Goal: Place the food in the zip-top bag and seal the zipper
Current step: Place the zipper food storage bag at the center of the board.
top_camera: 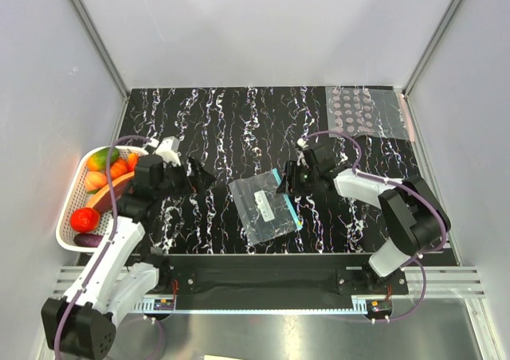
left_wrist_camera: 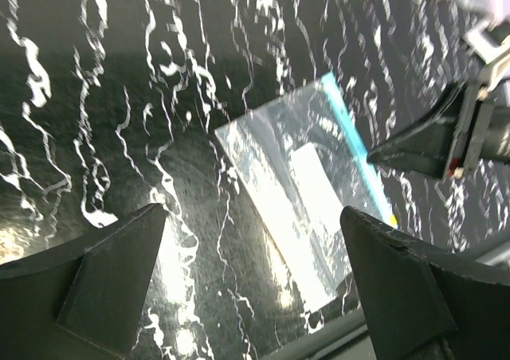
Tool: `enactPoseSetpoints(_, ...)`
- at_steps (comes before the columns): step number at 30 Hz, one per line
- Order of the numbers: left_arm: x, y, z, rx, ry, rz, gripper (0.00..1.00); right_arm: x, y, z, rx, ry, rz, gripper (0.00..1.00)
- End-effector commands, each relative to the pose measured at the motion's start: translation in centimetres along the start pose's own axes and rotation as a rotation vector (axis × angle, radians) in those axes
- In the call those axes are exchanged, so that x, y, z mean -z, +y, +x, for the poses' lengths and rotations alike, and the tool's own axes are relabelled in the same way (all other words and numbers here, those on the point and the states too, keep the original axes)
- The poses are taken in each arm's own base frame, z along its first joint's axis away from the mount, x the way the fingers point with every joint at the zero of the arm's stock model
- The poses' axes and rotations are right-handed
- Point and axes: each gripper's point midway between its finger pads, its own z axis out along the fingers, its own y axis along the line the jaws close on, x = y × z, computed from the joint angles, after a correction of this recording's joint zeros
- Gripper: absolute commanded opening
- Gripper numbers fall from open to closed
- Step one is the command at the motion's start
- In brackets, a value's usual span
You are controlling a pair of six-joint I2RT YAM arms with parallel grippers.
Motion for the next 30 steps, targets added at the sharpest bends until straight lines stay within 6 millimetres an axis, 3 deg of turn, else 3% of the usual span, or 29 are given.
enactPoseSetpoints(1,-0.3,-1.8,-0.4,-0.037,0.031,0.059,0.99,-0.5,0.7,-0.7,0.035,-0.020,-0.053,0.56)
enactPoseSetpoints(9,-1.7,-4.4,4.0,-0.113,0.207,0.088,0.90,-1.2,0.6,0.0,0.033,-0.004,-0.093,0.54)
enactPoseSetpoints(12,-2.0,-5.8,6.1,-0.028,0.266,0.143,0.82,-1.2,0.3,0.1,0.039,-0.001,-0.078,0.55)
enactPoseSetpoints(13,-2.1,-6.4,6.0,0.012,0.245,0.156,0.79,-1.2,0.2,0.1,0.039,-0.001,-0.075,0.54)
enactPoseSetpoints(14,-2.3,-6.1,6.9,0.028,0.252,0.147,0.78,-1.2,0.1,0.1,0.038,-0.002,-0.073,0.55)
enactPoseSetpoints(18,-2.6,-6.9,7.0,0.086,0.178,0.164,0.73,-1.1,-0.1,0.2,0.028,0.002,-0.075,0.55)
enactPoseSetpoints(26,-4.4,-9.0,9.2,0.078,0.223,0.169,0.71,-0.5,0.1,0.4,0.009,-0.002,-0.117,0.54)
enactPoseSetpoints(30,-5.6,-8.4,9.4,0.088,0.213,0.130,0.69,-0.1,1.3,0.9,0.012,0.017,-0.182,0.48)
